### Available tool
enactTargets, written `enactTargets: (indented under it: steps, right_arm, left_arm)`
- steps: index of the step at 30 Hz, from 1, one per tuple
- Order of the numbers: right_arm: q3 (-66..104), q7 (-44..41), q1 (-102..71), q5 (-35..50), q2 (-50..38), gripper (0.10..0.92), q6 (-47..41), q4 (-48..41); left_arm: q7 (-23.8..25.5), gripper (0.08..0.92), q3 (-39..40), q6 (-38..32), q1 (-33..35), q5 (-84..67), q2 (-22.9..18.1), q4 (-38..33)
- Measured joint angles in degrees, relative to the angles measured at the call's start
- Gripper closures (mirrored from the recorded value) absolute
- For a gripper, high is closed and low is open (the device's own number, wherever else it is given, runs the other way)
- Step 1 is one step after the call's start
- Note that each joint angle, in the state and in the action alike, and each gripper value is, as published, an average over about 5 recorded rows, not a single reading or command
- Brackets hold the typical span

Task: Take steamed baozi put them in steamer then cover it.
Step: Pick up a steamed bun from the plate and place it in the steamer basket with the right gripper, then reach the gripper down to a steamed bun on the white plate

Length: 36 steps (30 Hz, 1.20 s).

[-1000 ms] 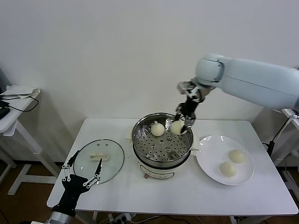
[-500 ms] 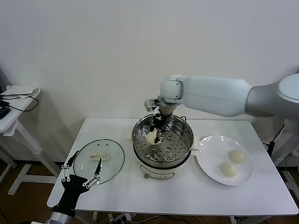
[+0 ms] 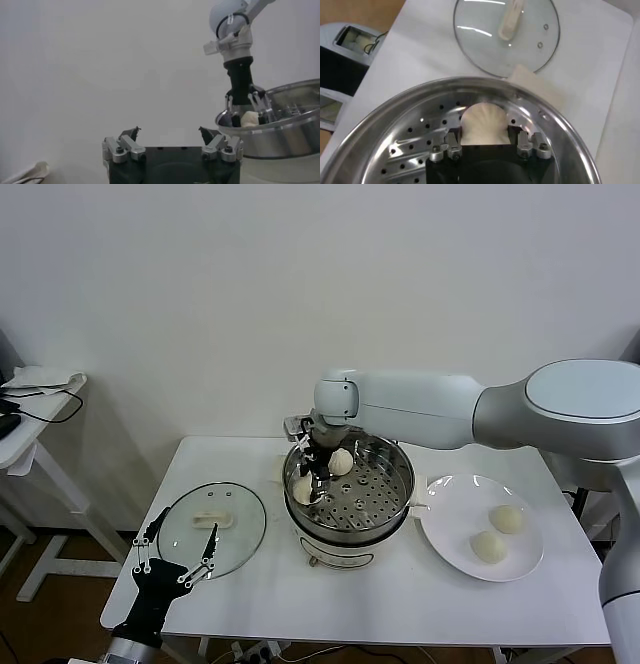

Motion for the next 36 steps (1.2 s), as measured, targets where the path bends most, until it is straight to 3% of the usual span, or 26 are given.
enactTargets:
  steps: [6, 14, 26, 36]
  right_arm:
    - [0.8, -0.1, 0.8, -0.4, -1.3, 0.206, -0.1, 1.2]
    - [2.7, -4.5, 4.9, -3.4, -9.3, 0.203, 1.9, 5.3]
    - [4.2, -16.9, 8.0, -16.3, -29.4, 0.203, 11.2, 6.5]
    - [6.8, -17.1, -0.1, -24.6, -41.5, 0.203, 13.8, 5.7]
  left_arm:
    - [0.2, 0.177, 0.1, -0.1, -0.1, 0.1, 0.0, 0.1]
    - [0.3, 0.177, 0.4, -0.1, -0.2, 0.1, 0.0, 0.1]
    - [0.3, 0.177, 1.4, -0.1, 0.3, 1.0, 0.2, -0.3]
    - [0.2, 0.177, 1.7, -0.4, 1.5, 1.8, -0.5, -0.5]
